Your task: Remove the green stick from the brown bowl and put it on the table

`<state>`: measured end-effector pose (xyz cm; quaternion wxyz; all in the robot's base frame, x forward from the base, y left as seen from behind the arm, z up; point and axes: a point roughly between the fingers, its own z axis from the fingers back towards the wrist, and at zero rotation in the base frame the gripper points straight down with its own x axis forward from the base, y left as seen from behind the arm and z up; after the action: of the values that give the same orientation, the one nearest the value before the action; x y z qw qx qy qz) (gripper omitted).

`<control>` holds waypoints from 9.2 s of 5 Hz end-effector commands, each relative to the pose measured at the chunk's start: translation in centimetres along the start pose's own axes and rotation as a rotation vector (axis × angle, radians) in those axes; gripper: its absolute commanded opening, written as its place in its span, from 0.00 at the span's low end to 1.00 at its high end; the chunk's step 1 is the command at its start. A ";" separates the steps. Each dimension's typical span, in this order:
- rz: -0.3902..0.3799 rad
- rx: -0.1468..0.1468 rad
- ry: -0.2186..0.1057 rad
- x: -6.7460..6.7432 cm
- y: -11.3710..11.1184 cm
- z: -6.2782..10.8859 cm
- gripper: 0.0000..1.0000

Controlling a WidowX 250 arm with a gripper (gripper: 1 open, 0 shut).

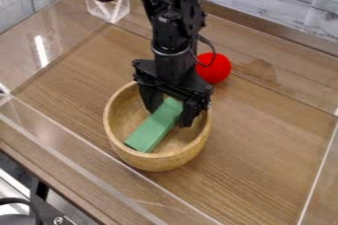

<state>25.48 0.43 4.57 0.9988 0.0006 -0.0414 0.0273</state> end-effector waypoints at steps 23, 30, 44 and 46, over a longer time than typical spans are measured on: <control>0.115 0.028 -0.075 -2.3 6.8 3.4 0.00; 0.146 0.026 -0.042 -1.4 3.3 2.7 0.00; 0.072 -0.008 0.014 -4.6 9.0 0.5 0.00; -0.020 -0.017 0.024 -5.0 8.2 1.3 0.00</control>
<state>19.97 8.20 4.93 0.9994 -0.0126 -0.0240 0.0231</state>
